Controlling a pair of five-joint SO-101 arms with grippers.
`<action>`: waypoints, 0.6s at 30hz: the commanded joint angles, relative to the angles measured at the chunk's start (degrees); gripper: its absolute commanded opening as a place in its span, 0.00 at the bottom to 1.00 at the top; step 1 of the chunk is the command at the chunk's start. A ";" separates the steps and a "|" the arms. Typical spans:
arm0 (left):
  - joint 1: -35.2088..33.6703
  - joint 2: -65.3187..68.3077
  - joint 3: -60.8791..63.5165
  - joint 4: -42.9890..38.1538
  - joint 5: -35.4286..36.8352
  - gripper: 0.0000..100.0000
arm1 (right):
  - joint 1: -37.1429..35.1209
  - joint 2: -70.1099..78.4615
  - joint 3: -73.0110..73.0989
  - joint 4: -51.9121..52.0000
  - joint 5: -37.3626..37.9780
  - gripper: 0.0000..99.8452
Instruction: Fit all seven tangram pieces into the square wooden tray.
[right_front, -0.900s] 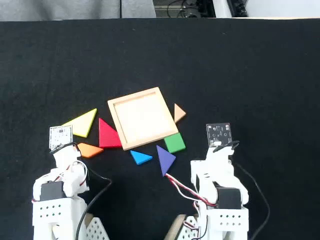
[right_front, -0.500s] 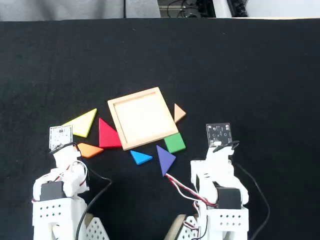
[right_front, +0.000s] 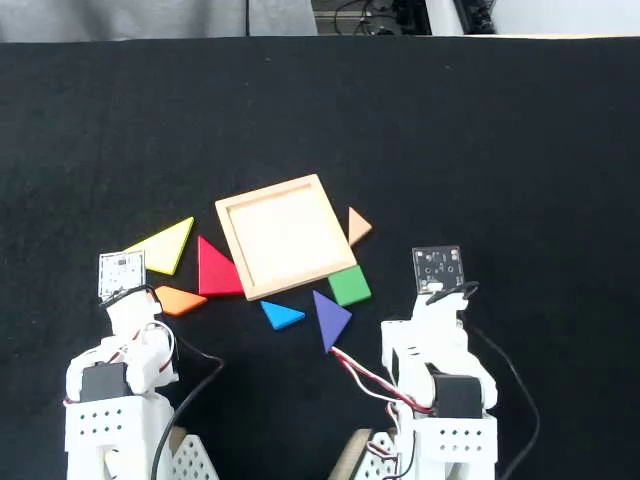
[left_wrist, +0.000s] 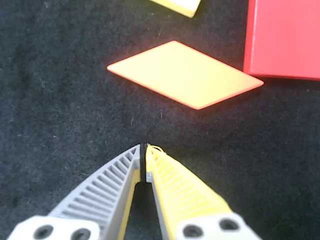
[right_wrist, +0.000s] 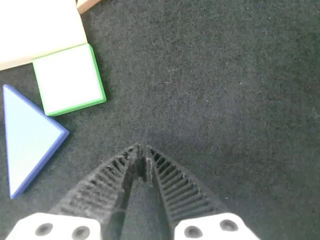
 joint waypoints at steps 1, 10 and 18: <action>0.57 0.00 -1.45 0.35 0.62 0.03 | -0.79 -5.23 -0.22 0.53 -0.09 0.01; 0.57 0.00 -1.45 0.35 0.53 0.03 | -0.88 -5.23 -0.22 0.35 0.26 0.01; -0.13 0.00 -3.03 -6.59 0.62 0.03 | -1.58 -5.32 -0.22 -2.29 0.35 0.01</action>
